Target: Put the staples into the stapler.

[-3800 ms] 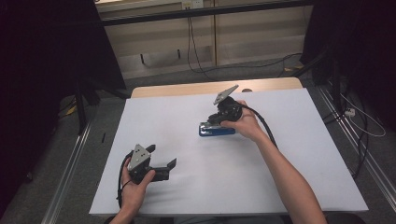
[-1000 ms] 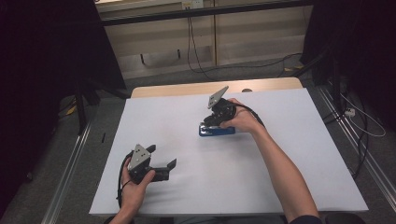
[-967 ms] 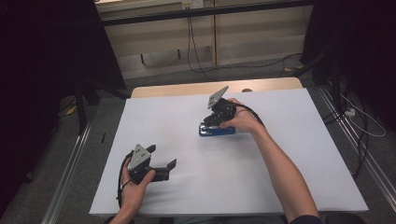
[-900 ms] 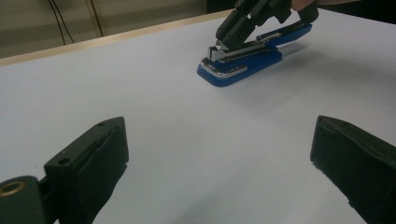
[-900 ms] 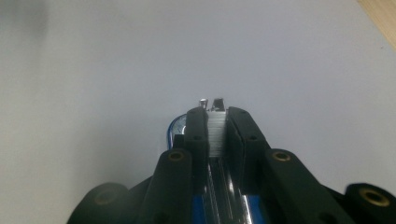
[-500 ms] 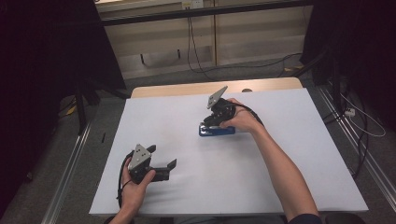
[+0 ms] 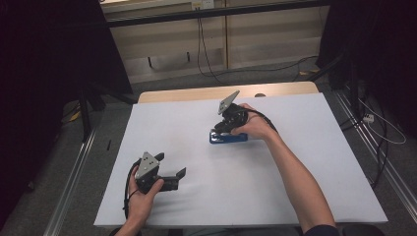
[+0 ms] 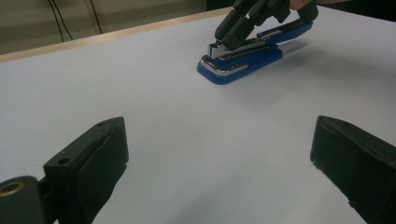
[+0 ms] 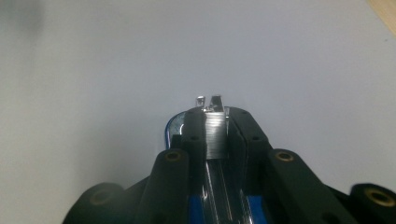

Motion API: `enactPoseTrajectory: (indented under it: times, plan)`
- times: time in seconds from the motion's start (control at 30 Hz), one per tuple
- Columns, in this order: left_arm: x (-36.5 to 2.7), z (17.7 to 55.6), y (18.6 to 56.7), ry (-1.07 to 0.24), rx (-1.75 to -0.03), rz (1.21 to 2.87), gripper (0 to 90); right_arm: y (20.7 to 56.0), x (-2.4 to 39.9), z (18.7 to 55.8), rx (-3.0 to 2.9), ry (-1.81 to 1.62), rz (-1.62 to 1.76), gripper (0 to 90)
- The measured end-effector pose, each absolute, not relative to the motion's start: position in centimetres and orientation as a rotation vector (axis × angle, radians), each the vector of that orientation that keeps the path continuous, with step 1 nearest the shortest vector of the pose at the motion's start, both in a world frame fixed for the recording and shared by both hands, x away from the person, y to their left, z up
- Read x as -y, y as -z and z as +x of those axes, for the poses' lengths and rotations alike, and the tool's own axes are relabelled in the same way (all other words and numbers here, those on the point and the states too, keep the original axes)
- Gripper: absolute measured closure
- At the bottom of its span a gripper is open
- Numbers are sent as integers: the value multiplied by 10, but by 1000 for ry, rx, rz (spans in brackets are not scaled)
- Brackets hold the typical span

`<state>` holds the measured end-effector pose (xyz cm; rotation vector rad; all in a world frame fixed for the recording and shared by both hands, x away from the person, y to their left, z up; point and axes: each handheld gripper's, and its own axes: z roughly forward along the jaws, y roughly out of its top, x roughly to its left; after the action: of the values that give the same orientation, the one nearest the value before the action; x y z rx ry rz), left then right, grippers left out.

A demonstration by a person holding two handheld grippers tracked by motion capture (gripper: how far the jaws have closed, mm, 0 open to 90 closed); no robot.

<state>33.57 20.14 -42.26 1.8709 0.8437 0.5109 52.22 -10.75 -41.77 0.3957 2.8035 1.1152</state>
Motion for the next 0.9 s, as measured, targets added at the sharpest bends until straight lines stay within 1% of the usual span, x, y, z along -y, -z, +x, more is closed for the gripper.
enactPoseTrajectory:
  times: [0.1, 0.4, 0.53, 0.63, 0.9]
  plan:
    - [-202, 336, 423, -512, -844, 1870, 44, 418, 108, 522, -2801, -1114, 415, 748]
    - [-202, 336, 422, -513, -841, 1870, 44, 418, 108, 522, -2799, -1108, 425, 735]
    - [-202, 335, 422, -512, -841, 1869, 44, 418, 108, 522, -2798, -1104, 427, 742]
    - [-202, 336, 422, -511, -840, 1868, 44, 417, 108, 522, -2811, -1108, 427, 783]
    - [-202, 335, 422, -512, -842, 1870, 44, 415, 108, 521, -2819, -1095, 391, 793]
